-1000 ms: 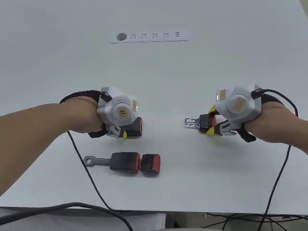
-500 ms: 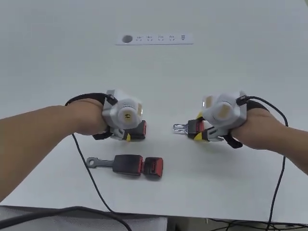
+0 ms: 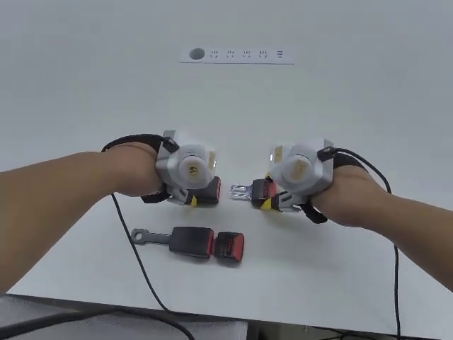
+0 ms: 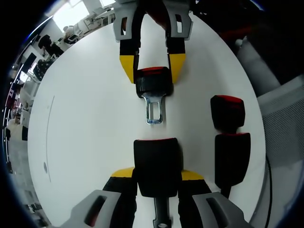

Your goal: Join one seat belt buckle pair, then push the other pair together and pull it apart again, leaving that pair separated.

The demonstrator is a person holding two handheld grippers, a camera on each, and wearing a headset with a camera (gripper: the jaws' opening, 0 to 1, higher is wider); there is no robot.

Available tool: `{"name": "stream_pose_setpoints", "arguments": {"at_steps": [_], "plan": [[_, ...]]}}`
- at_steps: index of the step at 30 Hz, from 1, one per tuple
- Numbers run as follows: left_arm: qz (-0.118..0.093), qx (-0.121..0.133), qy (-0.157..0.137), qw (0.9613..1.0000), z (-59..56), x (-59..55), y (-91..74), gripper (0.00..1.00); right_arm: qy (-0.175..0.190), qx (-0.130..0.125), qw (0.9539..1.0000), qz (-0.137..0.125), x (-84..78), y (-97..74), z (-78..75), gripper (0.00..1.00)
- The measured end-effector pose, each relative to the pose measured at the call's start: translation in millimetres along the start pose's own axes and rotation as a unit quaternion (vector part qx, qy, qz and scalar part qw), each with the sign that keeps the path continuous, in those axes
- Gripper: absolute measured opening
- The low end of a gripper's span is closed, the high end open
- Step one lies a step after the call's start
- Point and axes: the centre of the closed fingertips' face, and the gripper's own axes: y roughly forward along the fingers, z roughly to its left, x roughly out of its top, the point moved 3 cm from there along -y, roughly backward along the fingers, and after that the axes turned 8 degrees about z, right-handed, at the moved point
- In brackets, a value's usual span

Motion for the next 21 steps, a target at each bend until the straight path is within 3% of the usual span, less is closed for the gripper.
{"name": "stream_pose_setpoints", "arguments": {"at_steps": [6,10,21], "plan": [[0.003,0.001,0.001,1.0,-0.1,-0.2,0.0,0.33,0.005,0.001,1.0,0.002,9.4,4.4,-3.6,0.32],[0.006,0.001,0.002,1.0,-0.1,0.2,-0.1,0.33,-0.011,0.006,0.9999,0.008,15.3,7.5,-2.0,0.32],[0.007,0.001,-0.001,1.0,1.2,0.0,-0.2,0.33,-0.009,0.001,0.9999,0.011,16.1,7.6,-2.5,0.32]]}}
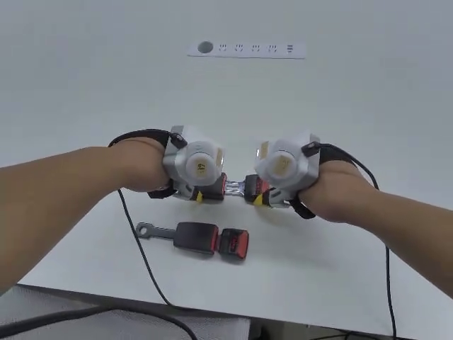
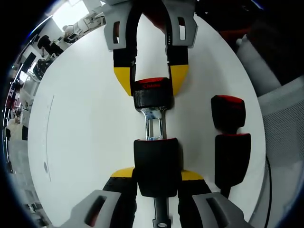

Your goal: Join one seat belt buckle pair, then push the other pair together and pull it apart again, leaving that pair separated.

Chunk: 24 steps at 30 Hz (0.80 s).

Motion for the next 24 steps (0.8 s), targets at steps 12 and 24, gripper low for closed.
{"name": "stream_pose_setpoints", "arguments": {"at_steps": [12,24], "plan": [[-0.002,0.0,0.001,1.0,0.6,-0.5,0.3,0.33,0.003,0.002,0.9999,-0.01,9.8,1.2,6.5,0.32],[-0.009,0.005,0.01,0.9999,-1.3,-0.6,0.2,0.32,0.004,0.0,0.9999,-0.016,15.0,5.3,5.0,0.3]]}}
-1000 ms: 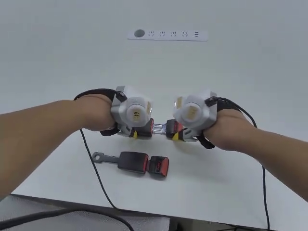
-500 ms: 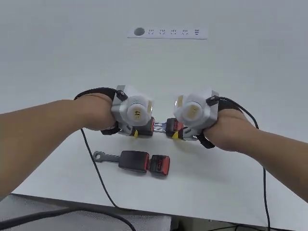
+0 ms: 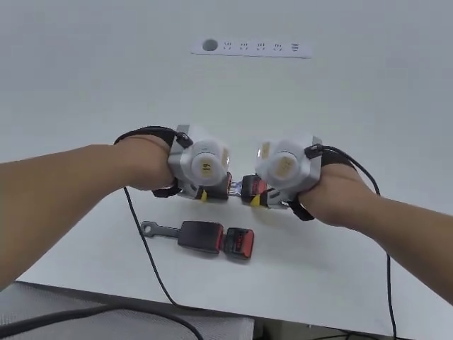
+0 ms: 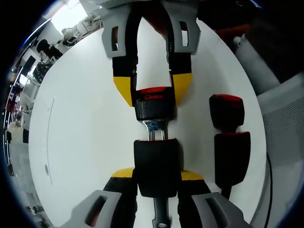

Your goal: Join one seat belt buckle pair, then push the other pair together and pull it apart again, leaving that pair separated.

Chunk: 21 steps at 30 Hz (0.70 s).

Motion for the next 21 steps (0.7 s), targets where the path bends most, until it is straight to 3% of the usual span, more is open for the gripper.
{"name": "stream_pose_setpoints", "arguments": {"at_steps": [6,8,11,21], "plan": [[-0.011,-0.002,-0.009,0.9999,0.7,-1.9,0.0,0.32,0.012,-0.003,0.9999,-0.004,6.4,2.6,0.4,0.29],[-0.013,-0.002,-0.009,0.9999,0.4,-1.5,-0.1,0.32,0.03,0.004,0.9993,-0.021,14.6,5.7,2.1,0.28],[-0.005,-0.002,-0.021,0.9998,0.5,-2.1,-0.1,0.32,0.022,-0.001,0.9997,-0.006,23.1,10.4,0.1,0.28],[-0.004,0.0,-0.018,0.9998,-0.6,-2.1,-0.7,0.32,0.015,-0.002,0.9999,-0.007,18.5,8.9,1.0,0.29]]}}
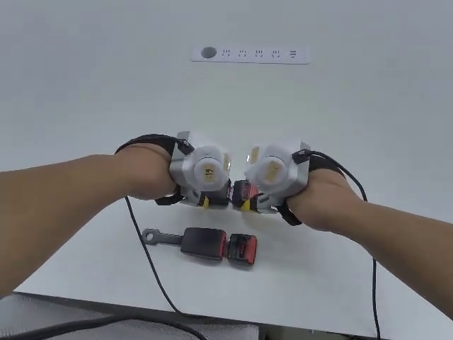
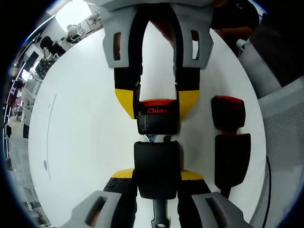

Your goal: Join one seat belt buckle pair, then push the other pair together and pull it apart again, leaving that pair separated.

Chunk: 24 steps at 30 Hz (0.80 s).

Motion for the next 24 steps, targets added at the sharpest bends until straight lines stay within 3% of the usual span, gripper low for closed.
{"name": "stream_pose_setpoints", "arguments": {"at_steps": [14,24], "plan": [[-0.004,0.001,-0.002,1.0,-1.0,-1.0,-1.2,0.33,-0.004,-0.006,0.9999,0.01,-1.6,-1.8,2.5,0.3],[-0.009,-0.003,-0.003,0.9999,-1.1,-1.3,-1.3,0.33,0.003,-0.006,0.9997,0.022,-11.7,-8.0,2.7,0.3]]}}
